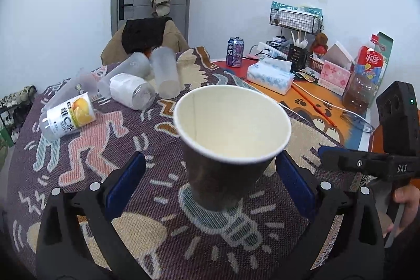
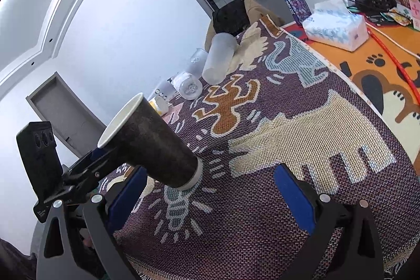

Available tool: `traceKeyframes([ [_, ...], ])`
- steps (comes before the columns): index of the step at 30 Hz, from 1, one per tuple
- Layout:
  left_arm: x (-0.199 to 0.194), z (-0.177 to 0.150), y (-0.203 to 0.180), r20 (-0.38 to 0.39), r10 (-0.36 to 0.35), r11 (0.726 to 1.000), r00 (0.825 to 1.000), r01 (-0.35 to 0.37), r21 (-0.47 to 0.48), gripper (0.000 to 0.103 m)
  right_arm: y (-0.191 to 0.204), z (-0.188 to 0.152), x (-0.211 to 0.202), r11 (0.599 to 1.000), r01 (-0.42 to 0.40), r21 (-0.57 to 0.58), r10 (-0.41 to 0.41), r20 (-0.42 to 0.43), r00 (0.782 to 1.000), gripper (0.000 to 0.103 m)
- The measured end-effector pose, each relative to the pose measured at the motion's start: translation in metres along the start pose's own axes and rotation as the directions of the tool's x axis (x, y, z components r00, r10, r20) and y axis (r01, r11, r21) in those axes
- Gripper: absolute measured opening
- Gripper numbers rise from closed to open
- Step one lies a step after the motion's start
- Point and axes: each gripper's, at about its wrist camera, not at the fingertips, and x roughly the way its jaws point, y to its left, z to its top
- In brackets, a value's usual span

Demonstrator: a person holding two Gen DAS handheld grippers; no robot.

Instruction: Flip cup upright

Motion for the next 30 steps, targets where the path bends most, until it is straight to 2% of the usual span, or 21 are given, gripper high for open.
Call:
traceKeyframes([
  [12,-0.041,-0.005,0.016,0.055,0.042,0.998,0.998,-0.039,-0.051,0.098,0.031,0.006,-0.014,0.995,0.056,-0.082,-0.051,0.064,0.997,0.095],
  [30,-0.082,-0.010,0.033,0.133,0.106,0.987,0.985,-0.089,-0.132,0.098,0.069,-0.001,-0.028,0.966,0.206,-0.156,-0.184,0.144,0.972,0.095],
])
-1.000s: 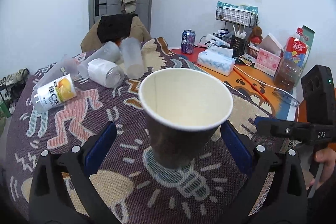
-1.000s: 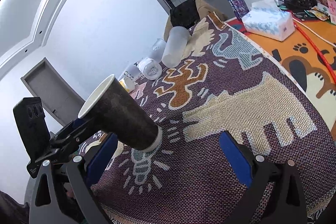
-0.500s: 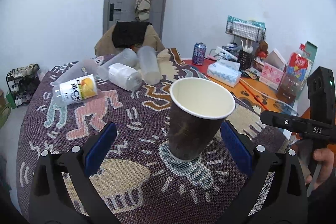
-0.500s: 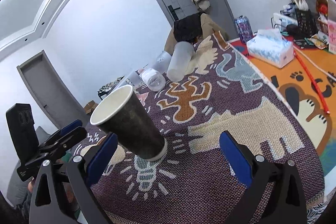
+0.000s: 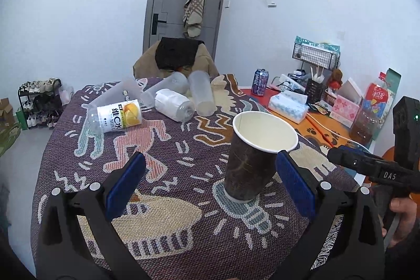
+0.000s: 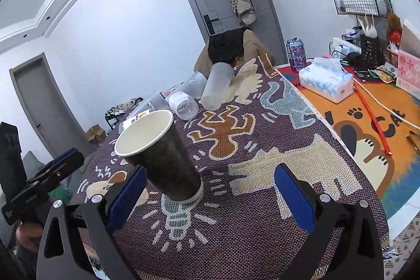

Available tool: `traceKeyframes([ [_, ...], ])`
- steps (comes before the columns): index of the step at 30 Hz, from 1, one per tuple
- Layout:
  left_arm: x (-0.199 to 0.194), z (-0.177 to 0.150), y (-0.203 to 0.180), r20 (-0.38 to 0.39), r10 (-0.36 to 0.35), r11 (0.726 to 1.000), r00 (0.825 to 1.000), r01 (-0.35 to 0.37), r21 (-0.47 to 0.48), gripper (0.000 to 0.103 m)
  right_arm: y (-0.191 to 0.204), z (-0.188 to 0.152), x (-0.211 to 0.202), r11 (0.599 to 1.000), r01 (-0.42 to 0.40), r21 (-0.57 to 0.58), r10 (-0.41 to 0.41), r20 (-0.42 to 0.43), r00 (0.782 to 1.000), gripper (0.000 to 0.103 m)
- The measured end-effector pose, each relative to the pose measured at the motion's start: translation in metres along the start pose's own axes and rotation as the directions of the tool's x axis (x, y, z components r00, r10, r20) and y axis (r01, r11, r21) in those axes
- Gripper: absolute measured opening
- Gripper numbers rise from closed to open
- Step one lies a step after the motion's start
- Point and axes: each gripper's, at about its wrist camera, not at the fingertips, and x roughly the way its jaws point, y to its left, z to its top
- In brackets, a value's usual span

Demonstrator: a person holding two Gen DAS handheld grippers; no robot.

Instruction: Flip cup upright

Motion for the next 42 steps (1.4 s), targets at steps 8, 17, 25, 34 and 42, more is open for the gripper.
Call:
traceKeyframes([
  [8,-0.012,-0.008,0.008,0.015,0.030,0.999,0.999,-0.030,-0.025,0.098,0.010,-0.006,-0.002,0.998,0.057,-0.023,-0.056,0.026,0.998,0.095],
  [17,-0.020,-0.011,0.013,0.030,0.056,0.998,0.998,-0.055,-0.030,0.098,0.017,-0.014,-0.002,0.997,0.061,-0.042,-0.061,0.021,0.998,0.095],
  [25,-0.018,-0.011,0.010,0.027,0.061,0.998,0.998,-0.060,-0.021,0.098,0.013,-0.013,-0.002,0.997,0.070,-0.031,-0.069,0.025,0.997,0.095],
  [34,-0.015,-0.010,0.008,0.018,0.063,0.998,0.998,-0.063,-0.012,0.098,0.009,-0.012,0.000,0.997,0.076,-0.022,-0.075,0.025,0.997,0.095],
  [42,-0.012,-0.008,0.006,0.018,0.075,0.997,0.997,-0.075,-0.011,0.098,0.009,-0.011,0.000,0.996,0.083,-0.025,-0.082,0.028,0.996,0.095],
])
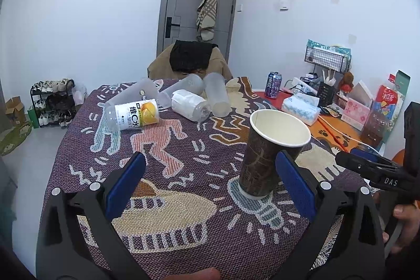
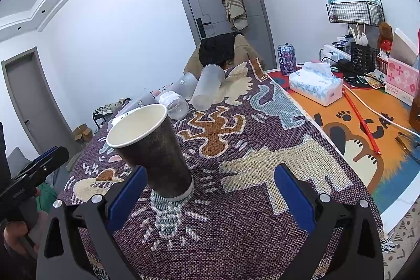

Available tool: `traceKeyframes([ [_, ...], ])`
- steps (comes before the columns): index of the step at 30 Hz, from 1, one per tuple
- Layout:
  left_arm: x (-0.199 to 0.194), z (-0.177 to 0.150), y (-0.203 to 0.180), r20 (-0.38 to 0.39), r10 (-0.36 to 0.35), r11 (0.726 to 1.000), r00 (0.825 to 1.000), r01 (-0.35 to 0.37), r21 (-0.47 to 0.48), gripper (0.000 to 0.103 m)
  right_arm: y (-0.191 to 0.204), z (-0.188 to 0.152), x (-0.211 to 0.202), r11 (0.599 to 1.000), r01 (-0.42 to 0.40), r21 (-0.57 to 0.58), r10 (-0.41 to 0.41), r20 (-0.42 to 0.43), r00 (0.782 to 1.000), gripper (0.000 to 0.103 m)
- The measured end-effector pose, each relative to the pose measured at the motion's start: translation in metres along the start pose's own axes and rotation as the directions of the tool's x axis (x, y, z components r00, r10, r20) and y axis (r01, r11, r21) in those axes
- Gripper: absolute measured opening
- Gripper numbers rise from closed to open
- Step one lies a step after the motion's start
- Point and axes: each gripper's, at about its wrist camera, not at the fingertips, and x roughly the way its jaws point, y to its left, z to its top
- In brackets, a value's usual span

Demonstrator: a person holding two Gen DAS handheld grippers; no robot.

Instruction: Flip cup upright

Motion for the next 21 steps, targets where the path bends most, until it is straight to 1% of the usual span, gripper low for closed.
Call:
traceKeyframes([
  [21,0.0023,0.0002,-0.0024,-0.006,0.002,1.000,1.000,-0.002,0.007,0.098,0.0011,0.0025,0.0038,1.000,-0.002,-0.004,0.002,0.005,1.000,0.095],
])
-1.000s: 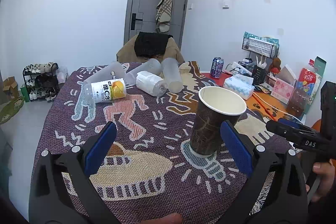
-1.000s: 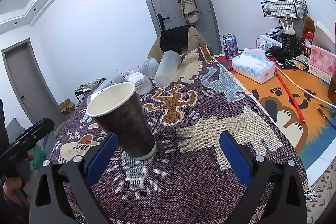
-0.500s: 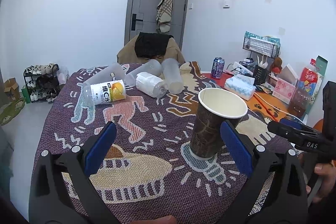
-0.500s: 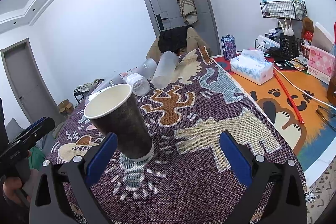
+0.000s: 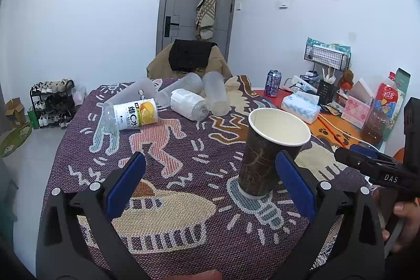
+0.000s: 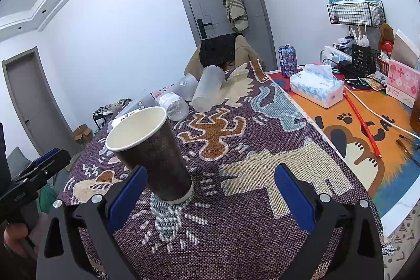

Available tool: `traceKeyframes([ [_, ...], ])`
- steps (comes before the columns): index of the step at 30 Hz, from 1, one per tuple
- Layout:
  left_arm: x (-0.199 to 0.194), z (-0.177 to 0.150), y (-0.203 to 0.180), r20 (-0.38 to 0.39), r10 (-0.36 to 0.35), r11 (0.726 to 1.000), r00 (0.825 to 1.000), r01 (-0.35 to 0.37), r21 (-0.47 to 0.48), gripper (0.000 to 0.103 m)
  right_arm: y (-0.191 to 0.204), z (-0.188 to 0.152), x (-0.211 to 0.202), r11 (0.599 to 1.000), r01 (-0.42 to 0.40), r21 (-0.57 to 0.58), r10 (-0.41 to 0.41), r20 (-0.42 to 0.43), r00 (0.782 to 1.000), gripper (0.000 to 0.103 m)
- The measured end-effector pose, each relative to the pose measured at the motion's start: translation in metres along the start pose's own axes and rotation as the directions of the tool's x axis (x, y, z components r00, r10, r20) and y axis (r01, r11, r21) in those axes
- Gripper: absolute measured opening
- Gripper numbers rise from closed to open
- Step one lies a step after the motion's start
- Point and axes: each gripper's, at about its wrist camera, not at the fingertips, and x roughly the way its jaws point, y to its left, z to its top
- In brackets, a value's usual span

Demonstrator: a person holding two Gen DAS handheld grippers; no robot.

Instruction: Flip cup upright

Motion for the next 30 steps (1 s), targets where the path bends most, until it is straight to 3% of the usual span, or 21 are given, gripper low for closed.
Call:
traceKeyframes([
  [30,0.0018,-0.0018,0.0009,-0.007,-0.001,1.000,1.000,0.001,-0.009,0.098,-0.0005,-0.0023,0.0004,1.000,-0.006,-0.004,0.006,-0.001,1.000,0.095],
])
